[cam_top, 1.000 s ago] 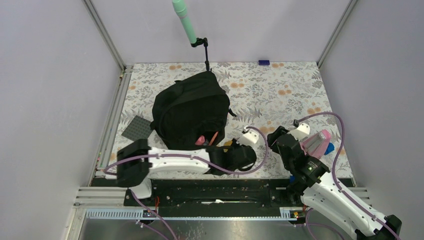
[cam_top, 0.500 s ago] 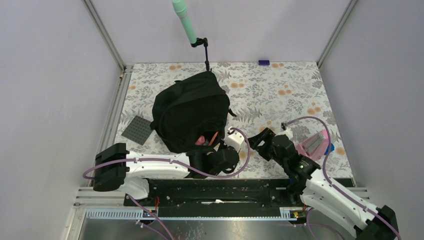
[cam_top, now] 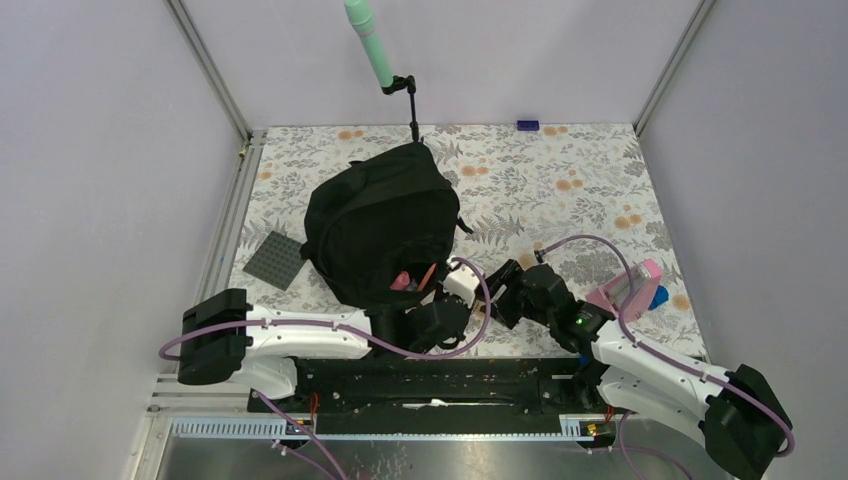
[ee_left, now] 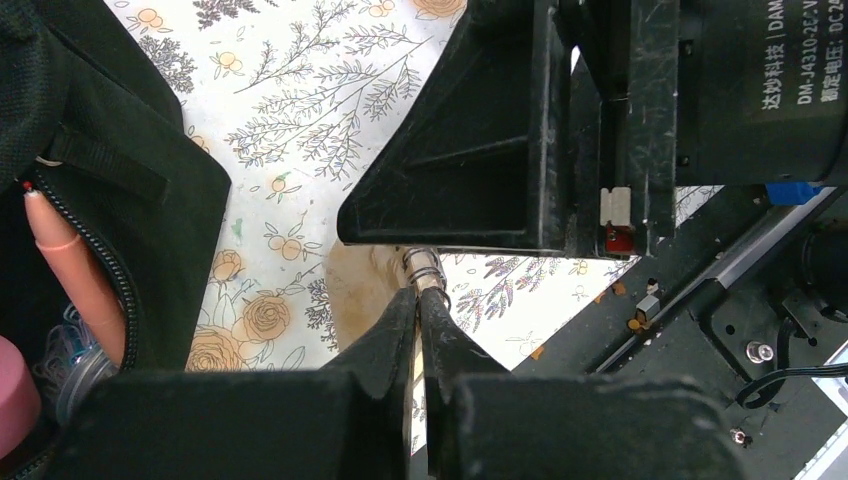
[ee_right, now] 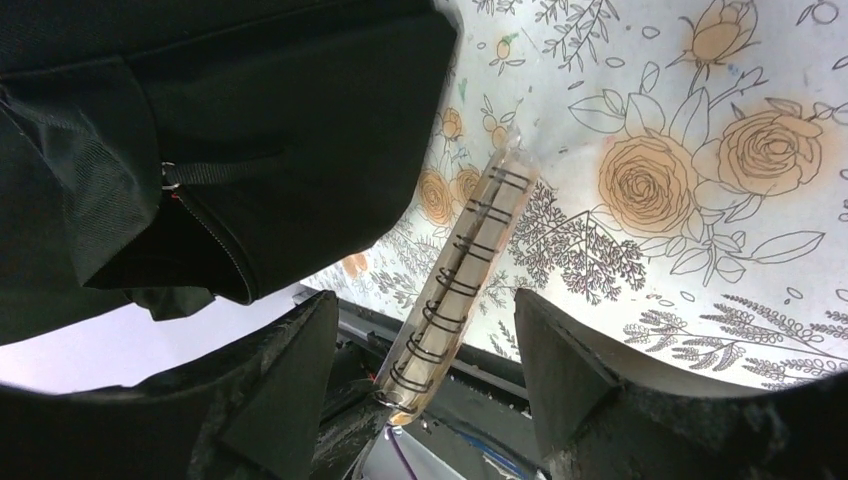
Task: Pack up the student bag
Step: Pick up the book from the center of the board, then place the book in the student bag.
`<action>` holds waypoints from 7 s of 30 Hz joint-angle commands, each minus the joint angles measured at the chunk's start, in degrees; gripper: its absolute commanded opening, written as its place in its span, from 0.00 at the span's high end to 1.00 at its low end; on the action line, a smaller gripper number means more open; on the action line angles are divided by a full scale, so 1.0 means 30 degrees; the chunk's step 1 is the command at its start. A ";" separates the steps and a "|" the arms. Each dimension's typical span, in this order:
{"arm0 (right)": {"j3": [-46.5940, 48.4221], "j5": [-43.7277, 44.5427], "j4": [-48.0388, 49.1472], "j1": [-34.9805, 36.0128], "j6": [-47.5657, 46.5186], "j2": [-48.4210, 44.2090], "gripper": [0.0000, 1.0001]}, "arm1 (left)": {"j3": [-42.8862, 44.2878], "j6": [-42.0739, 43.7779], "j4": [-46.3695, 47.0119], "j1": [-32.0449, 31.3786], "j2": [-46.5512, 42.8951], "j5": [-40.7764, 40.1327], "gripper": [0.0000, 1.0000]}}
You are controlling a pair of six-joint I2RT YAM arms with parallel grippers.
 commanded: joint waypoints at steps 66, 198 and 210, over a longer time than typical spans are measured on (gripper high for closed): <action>0.6382 -0.7101 0.1057 0.1470 -2.6412 -0.2140 1.00 | 0.4018 0.7580 -0.8259 1.3395 -0.9335 1.7975 0.01; 1.5652 -0.8638 -0.5507 0.3192 -3.9165 1.5344 1.00 | 0.3267 0.6470 -0.6701 1.5408 -1.0385 2.0814 0.01; 1.4046 -0.7245 -0.3224 0.2936 -3.8404 1.6258 1.00 | 0.2928 0.6924 -0.6377 1.5414 -1.1150 2.0974 0.01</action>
